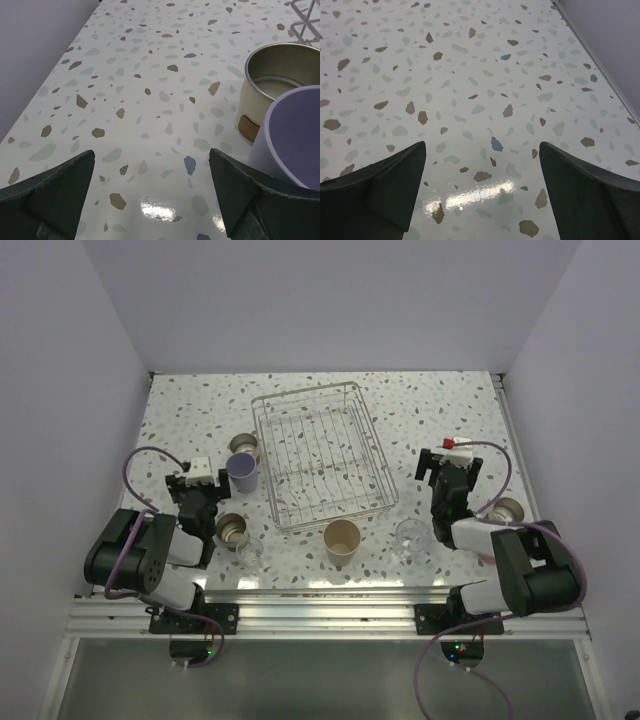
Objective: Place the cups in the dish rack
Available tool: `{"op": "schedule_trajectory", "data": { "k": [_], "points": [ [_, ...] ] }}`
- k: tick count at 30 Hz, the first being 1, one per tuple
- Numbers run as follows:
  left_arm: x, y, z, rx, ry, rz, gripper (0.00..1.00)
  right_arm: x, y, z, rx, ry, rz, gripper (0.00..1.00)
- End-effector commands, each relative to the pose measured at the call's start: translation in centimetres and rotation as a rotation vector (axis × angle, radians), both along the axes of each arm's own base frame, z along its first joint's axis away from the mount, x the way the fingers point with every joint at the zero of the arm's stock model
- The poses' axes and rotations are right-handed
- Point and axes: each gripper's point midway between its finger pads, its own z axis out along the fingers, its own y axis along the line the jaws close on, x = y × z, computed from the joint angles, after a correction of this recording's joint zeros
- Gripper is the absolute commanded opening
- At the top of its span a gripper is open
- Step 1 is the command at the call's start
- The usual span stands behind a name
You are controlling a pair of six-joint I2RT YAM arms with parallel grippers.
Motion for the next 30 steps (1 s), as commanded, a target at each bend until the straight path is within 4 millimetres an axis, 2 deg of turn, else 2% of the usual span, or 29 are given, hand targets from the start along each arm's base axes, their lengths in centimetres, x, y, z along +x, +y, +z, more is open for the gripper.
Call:
{"op": "schedule_trajectory", "data": {
  "k": [1,2,3,4,5,6,7,9,10,11,12,13,14,16,17,18,19,20,21,23,24,25,26,27,30],
  "points": [
    [1.1,0.4,4.5,-0.044,-0.161,0.038,1.0,0.4,0.2,4.0,0.011,-0.071,-0.005,0.98],
    [1.2,1.0,5.0,-0.044,-0.178,0.071,1.0,0.3,0.2,4.5,0.018,-0.078,-0.003,0.98],
    [1.1,1.1,3.9,-0.059,-0.123,0.084,1.0,0.0,0.3,5.2,0.027,-0.082,0.002,0.98],
    [1.1,1.4,4.7,-0.066,-0.135,0.107,1.0,0.2,0.4,6.2,0.04,-0.097,0.004,0.98],
    [1.4,1.9,5.3,-0.068,-0.136,0.142,1.0,0.0,0.5,6.2,0.044,-0.078,0.008,0.98],
    [1.1,2.2,4.5,-0.062,-0.086,0.166,1.0,-0.1,0.7,7.6,0.059,-0.109,0.018,0.98],
    [1.1,2.6,5.3,-0.07,-0.104,0.19,1.0,0.1,1.1,8.6,0.071,-0.124,0.034,0.98],
    [0.4,3.3,6.1,-0.115,-0.111,0.256,1.0,-0.2,1.9,9.0,0.08,-0.102,0.054,0.98],
    [0.0,3.8,6.6,-0.144,-0.123,0.292,1.0,0.1,2.6,10.7,0.095,-0.126,0.081,0.98],
    [-0.1,4.0,7.5,-0.185,-0.143,0.32,1.0,0.0,3.3,11.2,0.104,-0.12,0.104,0.98],
    [-0.9,4.1,8.2,-0.193,-0.135,0.327,1.0,-0.3,3.7,10.8,0.115,-0.077,0.117,0.98],
    [-1.1,4.1,8.8,-0.217,-0.141,0.334,1.0,-0.2,4.2,12.3,0.139,-0.097,0.135,0.98],
    [-1.1,4.1,10.1,-0.31,-0.188,0.36,1.0,-0.5,5.6,12.2,0.163,-0.074,0.212,0.98],
    [-2.2,4.0,10.4,-0.368,-0.152,0.385,1.0,-1.0,7.2,13.2,0.263,-0.113,0.278,0.98],
    [-1.6,2.9,11.9,-0.39,-0.155,0.316,1.0,-1.3,8.2,13.5,0.333,-0.129,0.319,0.98],
    [-1.7,2.4,11.7,-0.383,-0.11,0.285,1.0,-1.7,8.7,13.6,0.449,-0.142,0.304,0.98],
    [-1.7,1.8,12.6,-0.398,-0.113,0.248,1.0,-2.2,9.2,12.7,0.494,-0.127,0.32,0.98],
    [-1.2,0.7,13.5,-0.424,-0.109,0.188,1.0,-2.6,9.7,13.1,0.529,-0.147,0.346,0.98],
    [-1.3,0.2,13.0,-0.435,-0.07,0.172,0.98,-2.9,10.8,13.7,0.575,-0.172,0.411,0.98],
    [-0.8,-1.7,13.4,-0.468,-0.033,0.077,0.95,-3.0,11.7,13.0,0.603,-0.138,0.446,0.98],
    [-0.5,-2.4,12.5,-0.468,0.018,0.051,0.94,-3.0,12.4,12.6,0.613,-0.099,0.467,0.98],
    [-0.1,-3.3,13.0,-0.478,0.039,0.002,0.91,-2.5,12.6,13.8,0.613,-0.097,0.475,0.98],
    [0.1,-3.8,12.8,-0.47,0.073,-0.019,0.84,-2.6,12.8,13.0,0.609,-0.042,0.472,0.98],
    [0.0,-4.1,10.7,-0.452,0.173,-0.022,0.81,-2.4,13.0,12.7,0.601,-0.02,0.474,0.98],
    [0.2,-4.9,9.5,-0.445,0.277,-0.043,0.69,-2.7,12.7,13.3,0.593,-0.03,0.467,0.98]
  ]
}}
